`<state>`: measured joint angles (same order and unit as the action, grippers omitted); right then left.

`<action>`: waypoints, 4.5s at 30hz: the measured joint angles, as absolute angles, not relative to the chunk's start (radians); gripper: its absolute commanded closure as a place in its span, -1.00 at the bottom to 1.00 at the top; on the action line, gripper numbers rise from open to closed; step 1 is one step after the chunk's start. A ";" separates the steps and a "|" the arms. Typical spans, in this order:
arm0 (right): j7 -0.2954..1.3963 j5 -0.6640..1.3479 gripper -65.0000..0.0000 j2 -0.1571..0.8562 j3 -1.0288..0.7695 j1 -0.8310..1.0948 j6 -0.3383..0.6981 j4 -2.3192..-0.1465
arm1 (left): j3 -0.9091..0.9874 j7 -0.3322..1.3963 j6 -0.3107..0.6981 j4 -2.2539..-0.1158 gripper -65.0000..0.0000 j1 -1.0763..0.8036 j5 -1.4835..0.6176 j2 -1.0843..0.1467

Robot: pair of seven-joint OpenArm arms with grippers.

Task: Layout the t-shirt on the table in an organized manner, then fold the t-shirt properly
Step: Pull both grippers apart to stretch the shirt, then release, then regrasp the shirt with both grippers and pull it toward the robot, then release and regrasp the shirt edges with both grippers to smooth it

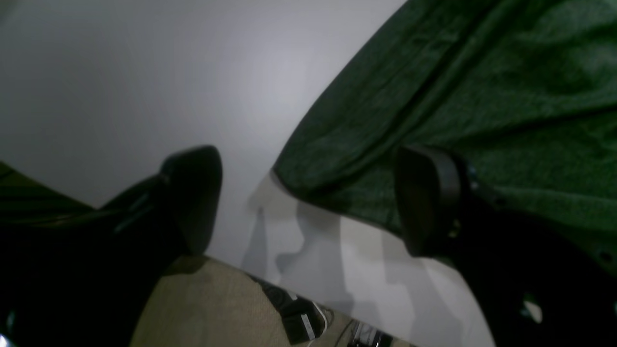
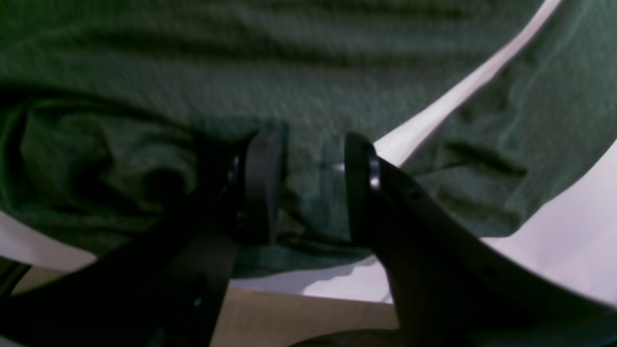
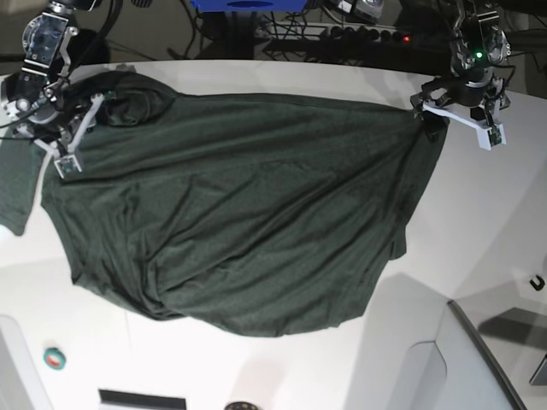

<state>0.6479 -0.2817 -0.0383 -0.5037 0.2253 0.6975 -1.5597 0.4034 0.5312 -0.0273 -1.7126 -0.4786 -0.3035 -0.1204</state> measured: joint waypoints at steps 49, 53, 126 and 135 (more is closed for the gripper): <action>0.396 -0.247 0.36 0.160 -0.428 -0.197 0.663 -0.918 | 0.097 0.299 -0.015 -0.886 1.00 0.201 -0.303 -0.097; 0.381 -0.258 0.36 0.216 -0.426 -0.344 0.566 -0.712 | 0.097 0.295 -0.015 -0.883 1.00 0.205 -0.303 -0.097; 0.233 -0.270 1.00 0.222 -0.214 0.027 0.412 -1.084 | 0.125 0.445 -0.032 -1.492 1.00 -0.297 -0.047 -0.076; 0.463 -0.284 1.00 0.167 -0.206 0.238 0.441 -1.406 | 0.130 0.441 -0.029 -1.404 1.00 -0.217 -0.053 -0.115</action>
<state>0.4629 -0.2840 0.1669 -0.2058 0.2382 0.4412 -1.4063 0.1299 0.4412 -0.0292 -1.4040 -0.2173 -0.0528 -0.1146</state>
